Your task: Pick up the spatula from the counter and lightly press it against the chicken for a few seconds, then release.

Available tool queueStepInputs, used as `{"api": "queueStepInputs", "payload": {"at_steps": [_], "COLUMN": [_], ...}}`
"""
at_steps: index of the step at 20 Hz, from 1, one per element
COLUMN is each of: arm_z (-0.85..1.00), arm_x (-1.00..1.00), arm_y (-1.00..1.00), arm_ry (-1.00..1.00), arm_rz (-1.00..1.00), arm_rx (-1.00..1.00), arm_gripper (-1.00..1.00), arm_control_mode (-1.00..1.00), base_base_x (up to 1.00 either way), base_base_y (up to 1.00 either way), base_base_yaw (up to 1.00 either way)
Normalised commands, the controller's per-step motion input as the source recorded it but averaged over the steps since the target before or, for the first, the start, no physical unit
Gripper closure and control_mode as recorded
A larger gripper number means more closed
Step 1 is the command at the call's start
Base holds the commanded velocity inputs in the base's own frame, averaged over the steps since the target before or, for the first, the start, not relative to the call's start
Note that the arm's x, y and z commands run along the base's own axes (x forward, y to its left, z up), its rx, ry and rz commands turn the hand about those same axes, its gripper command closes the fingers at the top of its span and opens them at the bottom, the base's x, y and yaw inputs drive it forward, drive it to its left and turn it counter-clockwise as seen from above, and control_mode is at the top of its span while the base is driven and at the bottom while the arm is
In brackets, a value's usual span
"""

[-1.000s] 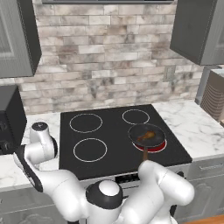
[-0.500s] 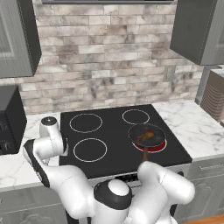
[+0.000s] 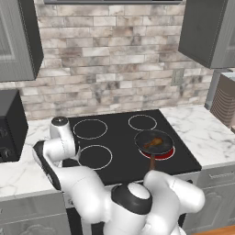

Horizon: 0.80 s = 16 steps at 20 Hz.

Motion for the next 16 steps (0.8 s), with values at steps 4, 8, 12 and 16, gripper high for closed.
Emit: {"api": "queueStepInputs", "payload": {"at_steps": [4,8,12,16], "arm_z": [0.3,0.25,0.2,0.19], "arm_x": [0.0,0.0,0.0,0.0], "arm_y": [-0.5,-0.56,-0.58,-0.48], "arm_ry": [0.0,-0.01,-0.06,-0.04], "arm_rz": [-0.09,-0.07,-0.06,-0.06], "arm_rx": [0.02,0.03,0.01,0.02], "arm_gripper": [1.0,1.0,1.0,1.0], "arm_control_mode": [-1.0,-1.0,-1.0,-1.0], "base_base_x": [0.0,0.0,0.0,0.0], "base_base_y": [0.0,0.0,0.0,0.0], "base_base_yaw": [0.0,0.0,0.0,0.0]}}
